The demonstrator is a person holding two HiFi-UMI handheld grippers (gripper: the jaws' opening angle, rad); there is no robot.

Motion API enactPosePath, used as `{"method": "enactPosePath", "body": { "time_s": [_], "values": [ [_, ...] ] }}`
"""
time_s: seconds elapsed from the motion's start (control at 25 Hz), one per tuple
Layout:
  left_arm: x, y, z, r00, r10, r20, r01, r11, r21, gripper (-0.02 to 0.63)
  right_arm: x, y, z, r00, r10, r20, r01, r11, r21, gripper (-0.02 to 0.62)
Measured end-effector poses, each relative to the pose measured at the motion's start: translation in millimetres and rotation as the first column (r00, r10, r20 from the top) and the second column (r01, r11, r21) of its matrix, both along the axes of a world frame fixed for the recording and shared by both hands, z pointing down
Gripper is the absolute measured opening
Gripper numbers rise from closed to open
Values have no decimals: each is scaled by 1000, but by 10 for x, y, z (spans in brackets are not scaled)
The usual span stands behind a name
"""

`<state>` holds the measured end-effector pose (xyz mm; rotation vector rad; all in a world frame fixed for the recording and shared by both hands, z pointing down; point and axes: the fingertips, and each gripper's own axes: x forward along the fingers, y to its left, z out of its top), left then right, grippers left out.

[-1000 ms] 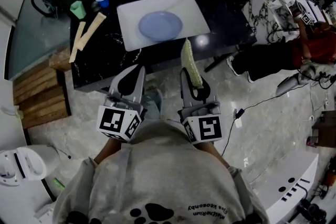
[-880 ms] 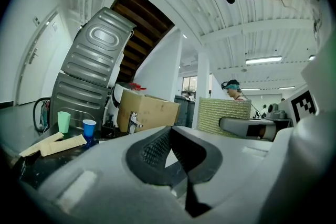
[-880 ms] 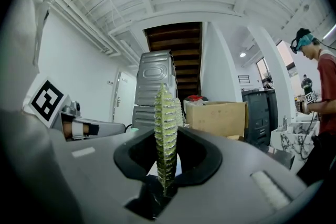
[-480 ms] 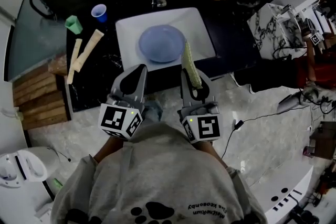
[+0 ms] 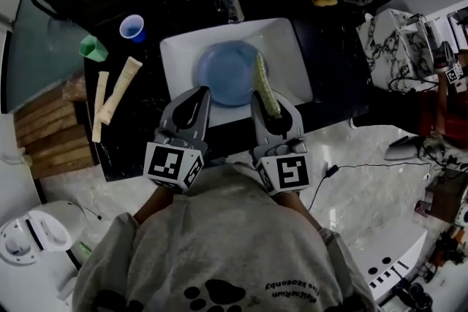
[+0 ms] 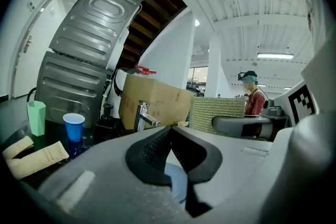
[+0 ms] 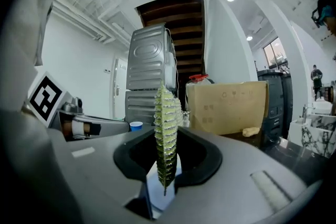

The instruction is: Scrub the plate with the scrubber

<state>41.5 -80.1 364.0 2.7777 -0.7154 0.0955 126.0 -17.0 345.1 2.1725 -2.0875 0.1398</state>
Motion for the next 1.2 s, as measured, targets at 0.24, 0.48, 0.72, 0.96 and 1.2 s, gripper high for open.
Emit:
{"method": "enactPosePath", "body": {
  "time_s": [0.24,0.48,0.72,0.96,1.2],
  "values": [
    [91,-357,141,1000,-15,-11,14,998,-64,6,14,-454,102,999,-39,-2,39,998,-51,71],
    [78,-498,317,999,-45,-8,44,993,-112,6,-156,-739,178,994,-111,3,111,991,-70,71],
    [77,-575,509,997,-81,14,82,988,-130,6,-153,-822,374,986,-166,8,166,978,-126,71],
    [112,-622,660,989,-131,64,139,979,-147,6,-79,-910,501,974,-224,27,226,963,-147,71],
    [109,-712,868,976,-190,103,207,961,-185,6,-30,-1008,775,951,-305,44,308,934,-183,71]
  ]
}}
